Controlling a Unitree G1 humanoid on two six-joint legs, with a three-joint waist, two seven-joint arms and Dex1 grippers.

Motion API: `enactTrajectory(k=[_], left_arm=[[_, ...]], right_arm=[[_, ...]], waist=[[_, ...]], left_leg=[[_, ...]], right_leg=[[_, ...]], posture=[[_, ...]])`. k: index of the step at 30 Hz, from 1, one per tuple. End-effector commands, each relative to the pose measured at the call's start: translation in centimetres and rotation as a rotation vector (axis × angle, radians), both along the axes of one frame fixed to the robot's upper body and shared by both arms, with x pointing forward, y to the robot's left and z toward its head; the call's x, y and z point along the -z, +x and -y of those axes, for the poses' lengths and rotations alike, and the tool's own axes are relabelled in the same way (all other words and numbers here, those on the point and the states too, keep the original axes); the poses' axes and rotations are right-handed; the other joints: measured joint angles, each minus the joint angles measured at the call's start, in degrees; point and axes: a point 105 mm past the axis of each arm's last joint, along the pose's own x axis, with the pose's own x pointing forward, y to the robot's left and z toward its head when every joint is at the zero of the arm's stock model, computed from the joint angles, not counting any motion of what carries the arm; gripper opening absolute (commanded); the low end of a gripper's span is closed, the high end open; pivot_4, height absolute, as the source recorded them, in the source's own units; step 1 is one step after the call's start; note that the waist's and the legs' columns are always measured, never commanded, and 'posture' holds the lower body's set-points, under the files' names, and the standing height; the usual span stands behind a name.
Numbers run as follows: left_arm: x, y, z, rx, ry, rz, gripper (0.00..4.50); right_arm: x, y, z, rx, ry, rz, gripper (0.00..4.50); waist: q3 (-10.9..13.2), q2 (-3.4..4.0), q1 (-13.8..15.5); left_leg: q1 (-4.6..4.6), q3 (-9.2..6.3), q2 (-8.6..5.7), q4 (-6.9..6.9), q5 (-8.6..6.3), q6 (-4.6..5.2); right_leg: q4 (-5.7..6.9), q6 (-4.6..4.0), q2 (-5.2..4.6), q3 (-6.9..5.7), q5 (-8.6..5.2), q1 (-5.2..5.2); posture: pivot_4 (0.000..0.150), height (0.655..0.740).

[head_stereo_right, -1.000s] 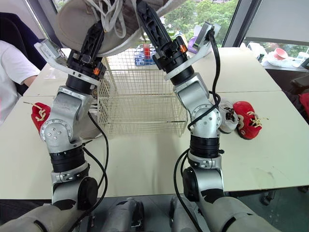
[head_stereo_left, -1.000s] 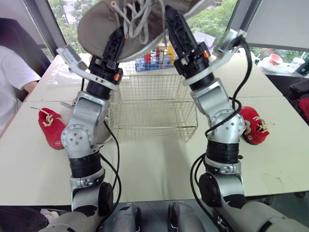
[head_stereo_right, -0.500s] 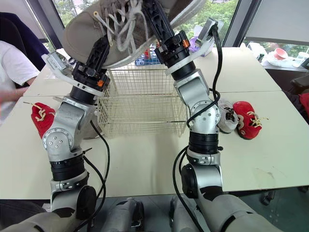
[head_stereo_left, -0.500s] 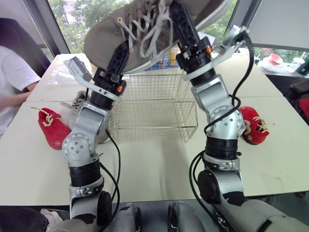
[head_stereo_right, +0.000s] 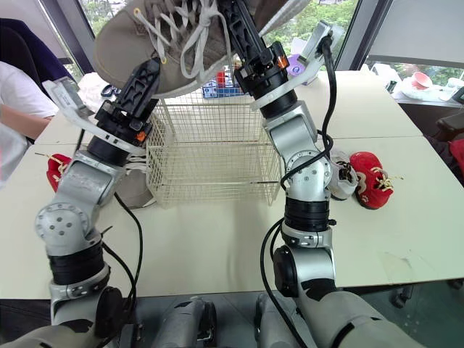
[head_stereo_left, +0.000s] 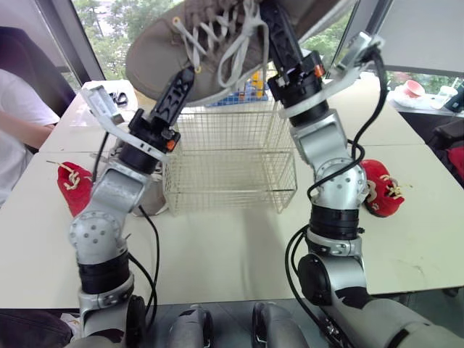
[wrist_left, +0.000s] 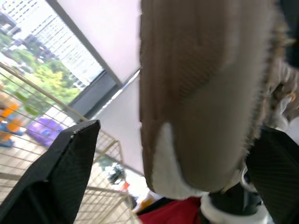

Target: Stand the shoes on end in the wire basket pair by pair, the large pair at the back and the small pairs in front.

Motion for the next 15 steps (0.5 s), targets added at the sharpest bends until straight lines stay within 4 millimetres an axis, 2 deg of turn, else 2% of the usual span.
enactTrajectory(k=[1, 4, 7, 11, 15], left_arm=[[0.9, -1.2, 0.8, -0.139, 0.348, 0.062, 4.46], [1.3, -1.5, -0.5, -0.251, 0.507, 0.090, 4.46], [1.4, -2.0, -1.4, -0.333, 0.611, 0.115, 4.46], [2.7, -3.6, -2.3, -0.363, 0.672, 0.087, 4.46], [5.0, -4.0, -4.2, -0.391, 0.716, 0.008, 4.46]], right_arm=[[-5.5, -0.6, 3.4, 0.124, 0.000, 0.153, 1.94], [-7.3, -0.6, 5.4, 0.222, -0.140, 0.290, 1.94], [-7.6, -0.5, 5.8, 0.254, -0.318, 0.387, 1.94], [-5.5, 1.2, 6.0, 0.227, -0.613, 0.435, 1.94], [-3.6, 3.0, 6.0, 0.208, -0.782, 0.454, 1.94]], waist=[[0.0, 0.04, 0.1], [0.0, 0.04, 0.3], [0.0, 0.04, 0.0], [0.0, 0.07, -0.5], [0.1, 0.19, -0.3]], left_leg=[[-0.01, 0.00, -0.01, 0.00, -0.02, 0.04], [-0.01, -0.02, -0.04, -0.04, -0.08, 0.11], [-0.01, 0.03, -0.02, -0.09, -0.11, 0.15], [0.06, 0.14, 0.03, -0.15, -0.11, 0.16], [0.02, 0.14, 0.06, -0.16, -0.09, 0.12]], right_leg=[[0.01, 0.00, 0.00, 0.00, 0.00, 0.00], [-0.07, -0.01, 0.00, -0.01, -0.01, 0.00], [-0.13, 0.00, 0.00, 0.01, -0.02, -0.01], [-0.08, 0.00, 0.01, 0.08, -0.02, -0.07], [-0.03, -0.02, 0.05, 0.08, -0.02, -0.18]], posture=[[0.150, 0.7400], [0.150, 0.7400], [0.150, 0.7400], [0.150, 0.7400], [0.150, 0.7400]])
